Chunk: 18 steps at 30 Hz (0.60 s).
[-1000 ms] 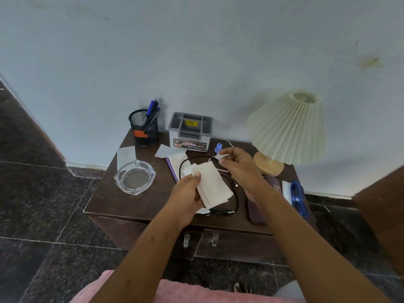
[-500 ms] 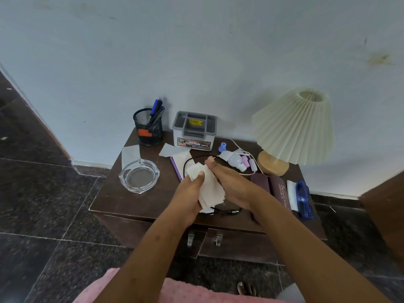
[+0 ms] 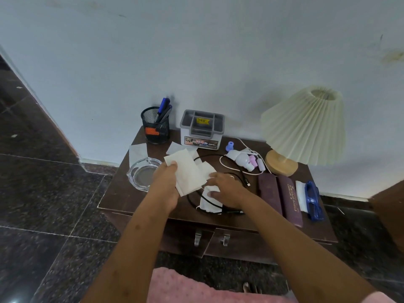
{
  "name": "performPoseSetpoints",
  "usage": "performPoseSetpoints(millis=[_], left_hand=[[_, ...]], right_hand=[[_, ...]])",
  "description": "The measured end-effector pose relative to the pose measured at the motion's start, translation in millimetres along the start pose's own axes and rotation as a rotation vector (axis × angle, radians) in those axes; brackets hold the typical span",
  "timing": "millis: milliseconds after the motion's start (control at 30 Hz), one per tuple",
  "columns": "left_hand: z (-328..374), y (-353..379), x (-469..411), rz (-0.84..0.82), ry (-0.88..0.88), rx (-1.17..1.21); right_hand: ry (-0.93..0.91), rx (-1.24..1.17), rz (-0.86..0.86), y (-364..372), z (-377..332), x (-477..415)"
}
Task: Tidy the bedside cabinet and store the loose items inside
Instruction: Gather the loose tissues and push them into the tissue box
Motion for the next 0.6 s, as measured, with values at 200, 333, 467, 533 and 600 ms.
performPoseSetpoints(millis=[200, 333, 467, 533, 600], left_hand=[[-2.4, -2.8, -5.1, 0.021, -0.009, -0.055], [-4.6, -4.3, -7.7, 0.035, -0.010, -0.095], [-5.8, -5.7, -9.2, 0.037, -0.003, -0.110], [-6.0, -6.3, -9.0, 0.043, -0.012, -0.124], [-6.7, -5.5, -8.3, 0.035, -0.015, -0.136]], right_hand=[[0.047, 0.162, 0.080, -5.2, -0.4, 0.8], [0.080, 0.187, 0.118, -6.9, -1.1, -1.4], [0.083, 0.103, 0.173, -14.3, 8.2, 0.8], [0.086, -0.044, 0.210, -20.1, 14.9, 4.4], [0.126, -0.155, 0.280, -26.8, 23.8, 8.9]])
Point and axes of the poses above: each hand's wrist, its own x-axis away from the middle knuckle, its own y-axis out of the palm, z = x × y, the point moved 7 cm from there along -x, towards the middle knuckle, and after that the axes turned 15 degrees about -z, right-handed, at the moved point
